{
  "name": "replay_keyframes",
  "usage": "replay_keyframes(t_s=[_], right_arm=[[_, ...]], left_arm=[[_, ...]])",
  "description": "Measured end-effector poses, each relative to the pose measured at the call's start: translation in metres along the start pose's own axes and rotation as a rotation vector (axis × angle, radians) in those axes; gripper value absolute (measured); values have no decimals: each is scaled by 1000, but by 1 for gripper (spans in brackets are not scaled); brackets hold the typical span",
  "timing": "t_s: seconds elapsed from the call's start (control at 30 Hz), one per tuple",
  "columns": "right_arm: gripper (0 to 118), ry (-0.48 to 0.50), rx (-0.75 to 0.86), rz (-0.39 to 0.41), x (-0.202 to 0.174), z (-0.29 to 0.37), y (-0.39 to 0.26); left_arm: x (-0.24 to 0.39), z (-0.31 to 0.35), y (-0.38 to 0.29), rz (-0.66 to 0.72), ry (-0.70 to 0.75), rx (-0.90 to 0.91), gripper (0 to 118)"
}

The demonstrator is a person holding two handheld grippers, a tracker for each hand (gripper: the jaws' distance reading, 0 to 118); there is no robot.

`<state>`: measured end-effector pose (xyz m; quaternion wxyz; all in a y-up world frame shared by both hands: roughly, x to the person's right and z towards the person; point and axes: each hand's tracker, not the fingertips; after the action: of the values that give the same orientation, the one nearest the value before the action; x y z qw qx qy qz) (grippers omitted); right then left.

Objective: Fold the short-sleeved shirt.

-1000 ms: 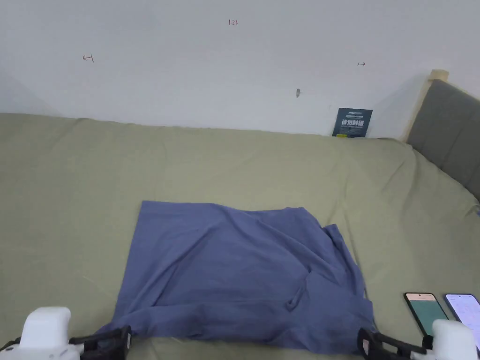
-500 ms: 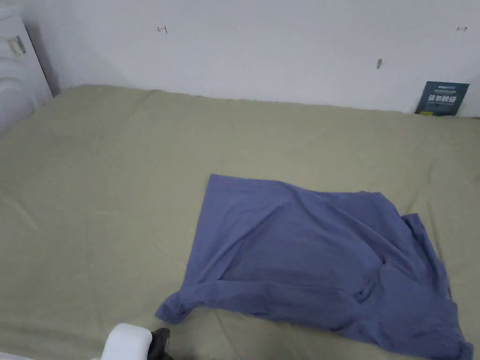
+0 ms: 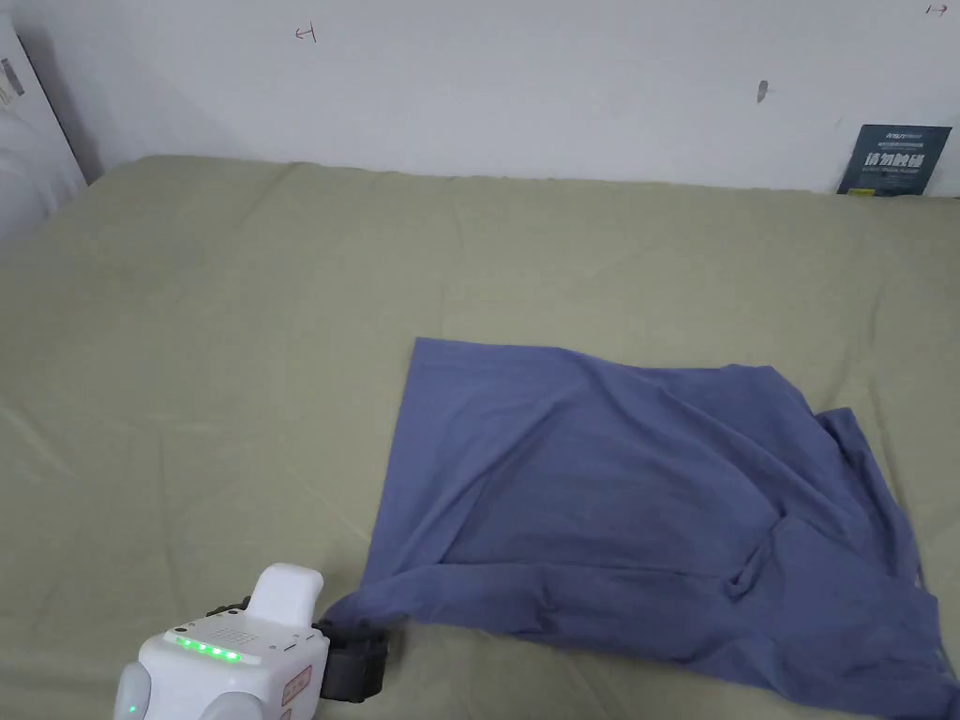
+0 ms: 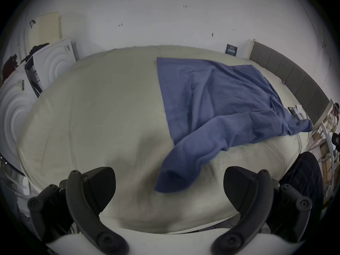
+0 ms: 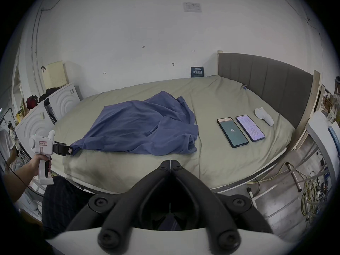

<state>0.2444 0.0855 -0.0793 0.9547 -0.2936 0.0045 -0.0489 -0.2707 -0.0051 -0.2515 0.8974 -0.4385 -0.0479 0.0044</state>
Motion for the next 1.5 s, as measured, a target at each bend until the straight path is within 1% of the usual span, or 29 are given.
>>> replay_keyframes(t_s=[0.03,0.07,0.1,0.13,0.17,0.23,0.3,0.43,0.47,0.5,0.53,0.57,0.6,0.63,0.73,0.83,0.87,0.9,0.93,0.97,1.03,1.07,1.2,1.23,1.3,1.33,1.37,1.47,1.5], right_arm=[[0,-1,-5,-5,3,-2,3],[0,-4,-10,-13,4,-3,3],[0,-5,-13,-20,4,-3,3],[0,-4,-17,-27,5,-4,3],[0,-3,-22,-32,6,-6,6],[0,-8,-32,-35,7,-9,9],[0,1,-63,-36,9,-17,14],[0,-31,-170,5,13,-55,25],[5,-54,-185,7,16,-67,28],[28,-68,-185,-17,21,-82,31],[70,-70,-211,-31,26,-99,34],[118,-49,-257,-36,29,-112,39],[117,-3,-298,-43,33,-122,40],[116,-29,-270,-12,36,-132,47],[116,-13,-394,73,39,-173,42],[114,-12,-425,91,37,-194,41],[84,8,-473,84,38,-195,43],[19,21,-457,77,39,-194,45],[3,3,-423,75,38,-192,46],[3,-87,-357,90,41,-189,40],[3,-3,-381,45,44,-184,40],[3,8,-383,11,46,-182,40],[3,14,-358,25,48,-169,47],[3,55,-375,76,37,-166,67],[3,104,-380,70,34,-161,96],[3,139,-395,57,35,-163,109],[3,171,-392,21,46,-165,118],[3,191,-377,2,59,-181,164],[3,215,-381,-7,57,-187,181]], left_arm=[[1,-6,0,-23,1,-10,117],[3,-9,0,-38,-5,-11,112],[4,-11,0,-42,-10,-12,90],[1,-14,-3,-40,-10,-8,40],[2,-16,-3,-38,-8,-2,5],[5,-16,-7,-42,83,54,5],[11,-5,0,49,-27,38,5],[15,8,4,36,-24,67,5],[15,9,5,39,-32,72,5],[16,12,6,36,-31,83,6],[17,12,8,34,-31,86,5],[18,12,9,32,-28,87,6],[19,13,10,29,-30,91,6],[19,14,10,27,-30,94,5],[26,18,12,27,-29,91,6],[27,20,12,26,-25,82,6],[28,19,12,26,-24,78,6],[30,19,12,27,-23,74,6],[22,15,11,26,-21,72,6],[19,14,11,27,-20,72,6],[18,15,11,29,-15,72,6],[16,14,11,30,-16,72,5],[14,22,16,44,-44,73,6],[14,28,19,50,-68,76,6],[13,42,31,45,-76,96,6],[8,43,37,35,-81,102,5],[5,44,47,31,-83,104,6],[7,49,89,7,-81,108,6],[6,46,105,4,-85,101,5]])
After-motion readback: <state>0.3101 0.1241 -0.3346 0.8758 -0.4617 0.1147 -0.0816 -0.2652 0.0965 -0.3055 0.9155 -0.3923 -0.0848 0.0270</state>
